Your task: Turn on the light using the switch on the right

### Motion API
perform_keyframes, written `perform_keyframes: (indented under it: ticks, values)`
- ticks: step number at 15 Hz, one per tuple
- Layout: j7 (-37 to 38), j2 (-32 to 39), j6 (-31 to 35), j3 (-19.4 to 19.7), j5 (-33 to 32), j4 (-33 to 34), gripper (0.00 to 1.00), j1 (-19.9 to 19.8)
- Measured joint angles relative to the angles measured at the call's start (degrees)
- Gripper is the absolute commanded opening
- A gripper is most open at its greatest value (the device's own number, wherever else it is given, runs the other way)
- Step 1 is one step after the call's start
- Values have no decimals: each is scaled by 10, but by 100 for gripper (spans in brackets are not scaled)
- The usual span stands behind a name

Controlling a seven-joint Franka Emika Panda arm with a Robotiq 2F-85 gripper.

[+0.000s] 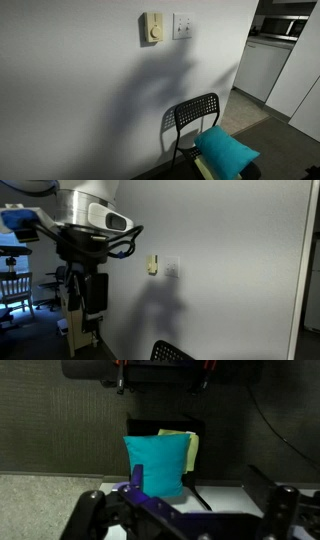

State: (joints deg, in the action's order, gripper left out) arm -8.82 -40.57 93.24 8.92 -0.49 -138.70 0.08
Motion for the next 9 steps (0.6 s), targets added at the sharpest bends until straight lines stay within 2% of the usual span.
perform_keyframes:
  ticks: [6, 9]
  values:
    - [-3, 1, 2, -6, -2, 1, 100, 0]
    - [-36, 13, 3, -18, -23, 13, 100, 5]
